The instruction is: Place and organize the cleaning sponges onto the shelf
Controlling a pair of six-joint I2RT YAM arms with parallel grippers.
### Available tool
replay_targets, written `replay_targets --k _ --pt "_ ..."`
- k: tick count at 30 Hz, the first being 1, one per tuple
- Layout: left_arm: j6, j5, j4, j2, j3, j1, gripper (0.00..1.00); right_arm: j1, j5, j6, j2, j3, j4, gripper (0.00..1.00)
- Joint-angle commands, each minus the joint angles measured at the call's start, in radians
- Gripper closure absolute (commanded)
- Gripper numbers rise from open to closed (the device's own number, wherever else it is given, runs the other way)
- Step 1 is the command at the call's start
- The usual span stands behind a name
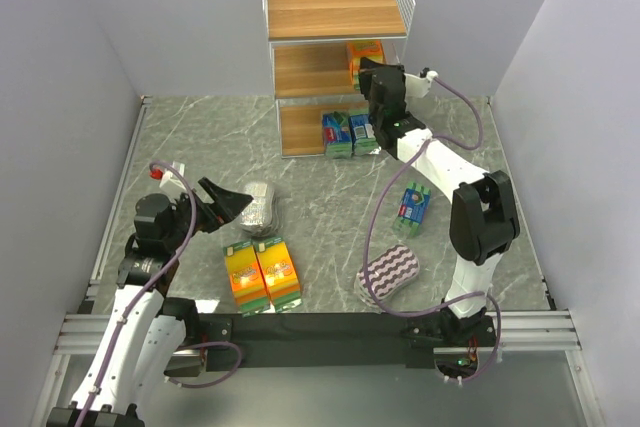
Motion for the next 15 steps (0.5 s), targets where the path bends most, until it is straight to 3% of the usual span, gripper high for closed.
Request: replay_targets --k 1,4,7,8,11,15 --pt "0.023 -0.007 0.001 -0.012 0.034 -0.001 0.06 0.004 0.043 -0.013 0.011 0.028 0.005 1.0" --pt "0.02 -0.004 0.007 -0.011 0.031 -0.001 0.06 0.004 0.04 -0.027 0.002 0.022 0.028 1.0" --pt "0.017 -0.004 0.011 -0.009 0.031 -0.001 0.06 0.006 0.007 -0.055 -0.006 0.012 0.06 0.75" --pt "0.017 -0.004 0.011 -0.011 0.031 -0.001 0.06 0.004 -0.004 -0.064 -0.009 0.001 0.076 0.58" --pt "0.02 -0.009 0.005 -0.011 0.037 -0.001 0.06 0.006 -0.037 -0.095 -0.041 -0.044 0.142 0.29" --pt "0.026 -0.023 -0.009 -0.023 0.046 -0.001 0.06 0.013 -0.067 -0.13 -0.122 -0.132 0.223 0.18"
